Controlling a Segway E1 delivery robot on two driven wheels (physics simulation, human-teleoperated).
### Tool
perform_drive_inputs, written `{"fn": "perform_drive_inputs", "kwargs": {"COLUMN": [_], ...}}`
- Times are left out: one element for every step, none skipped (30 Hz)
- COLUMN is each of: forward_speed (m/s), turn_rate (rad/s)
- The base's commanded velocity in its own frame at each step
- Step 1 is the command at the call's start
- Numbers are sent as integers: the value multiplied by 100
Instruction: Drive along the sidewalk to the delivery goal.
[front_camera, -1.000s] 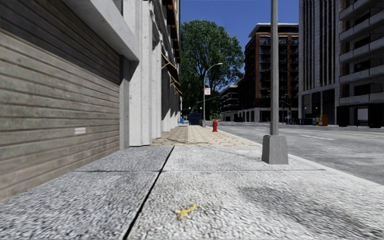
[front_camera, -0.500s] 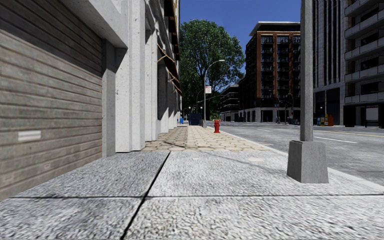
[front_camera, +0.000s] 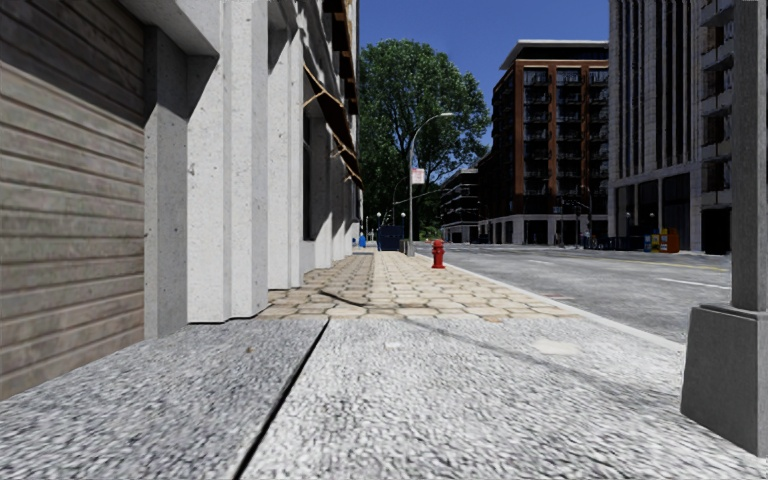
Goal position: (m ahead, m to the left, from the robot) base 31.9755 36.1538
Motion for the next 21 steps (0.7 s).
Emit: {"fn": "perform_drive_inputs", "kwargs": {"forward_speed": [200,200,200,200,200,200,200,200,200,200,200,200,200,200,200,200,200,200,200,200,200], "turn_rate": [0,0,0,0,0,0,0,0,0,0,0,0,0,0,0,0,0,0,0,0,0]}}
